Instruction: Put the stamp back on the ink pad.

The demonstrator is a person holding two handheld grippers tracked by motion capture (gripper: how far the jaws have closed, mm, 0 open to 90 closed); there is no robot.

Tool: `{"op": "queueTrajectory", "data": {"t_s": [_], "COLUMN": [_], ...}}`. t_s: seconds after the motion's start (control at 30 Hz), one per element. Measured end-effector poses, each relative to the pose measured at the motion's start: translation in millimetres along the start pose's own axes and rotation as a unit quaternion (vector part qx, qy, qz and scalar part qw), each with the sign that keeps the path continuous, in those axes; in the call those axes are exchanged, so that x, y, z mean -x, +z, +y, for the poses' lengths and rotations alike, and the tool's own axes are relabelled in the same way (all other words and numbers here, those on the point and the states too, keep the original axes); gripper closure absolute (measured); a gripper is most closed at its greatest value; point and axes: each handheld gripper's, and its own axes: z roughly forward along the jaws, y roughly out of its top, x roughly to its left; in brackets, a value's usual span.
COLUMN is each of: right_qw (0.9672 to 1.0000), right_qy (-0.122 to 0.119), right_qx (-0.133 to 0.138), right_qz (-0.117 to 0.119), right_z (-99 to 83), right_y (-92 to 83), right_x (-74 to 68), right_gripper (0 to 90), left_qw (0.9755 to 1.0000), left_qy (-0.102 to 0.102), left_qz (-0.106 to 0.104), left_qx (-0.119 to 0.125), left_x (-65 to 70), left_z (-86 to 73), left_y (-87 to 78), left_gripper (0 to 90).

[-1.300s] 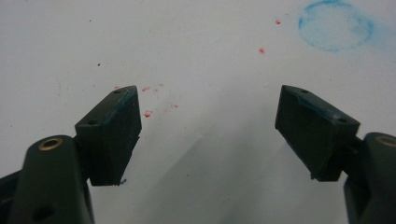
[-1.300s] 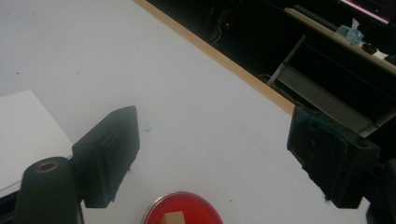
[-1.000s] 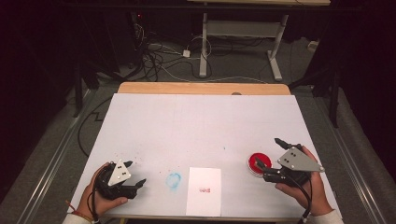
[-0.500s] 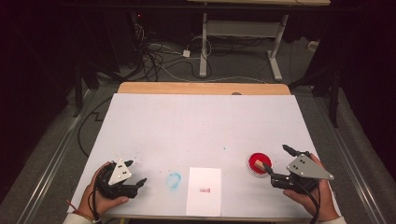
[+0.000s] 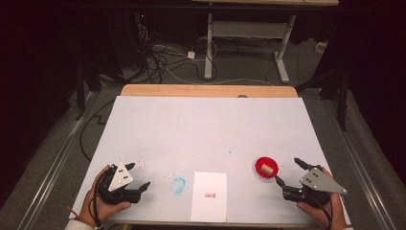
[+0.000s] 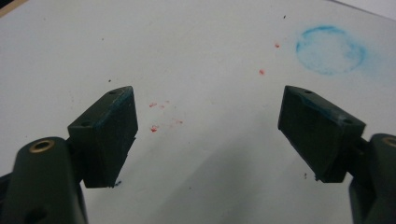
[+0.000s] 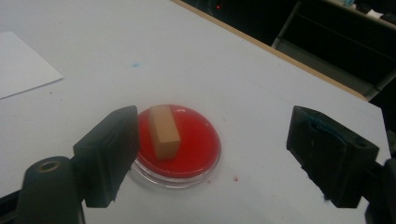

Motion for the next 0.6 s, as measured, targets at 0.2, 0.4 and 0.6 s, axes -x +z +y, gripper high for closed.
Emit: {"op": "queueTrajectory", "data": {"t_s": [0.2, 0.4, 0.6], "right_qw": [1.0, 0.9999, 0.9998], "right_qy": [0.001, -0.012, -0.015], "right_qx": [0.003, 0.001, 0.004], "right_qz": [0.007, 0.007, 0.01], "right_z": [0.1, 3.4, 4.6], "right_y": [1.4, 0.8, 0.0], "right_x": [-3.0, -9.0, -10.0], "right_gripper": [17.9, 17.2, 17.2], "left_qw": [0.9999, 0.9999, 1.0], "left_qy": [0.009, 0.013, 0.008], "left_qz": [0.006, 0.006, 0.003], "left_qx": [0.01, 0.007, -0.001], "left_x": [0.7, 2.0, 2.0], "left_z": [1.2, 0.0, -0.2], "left_y": [-0.9, -0.8, 0.1], "left_gripper": [17.6, 17.8, 17.8]}}
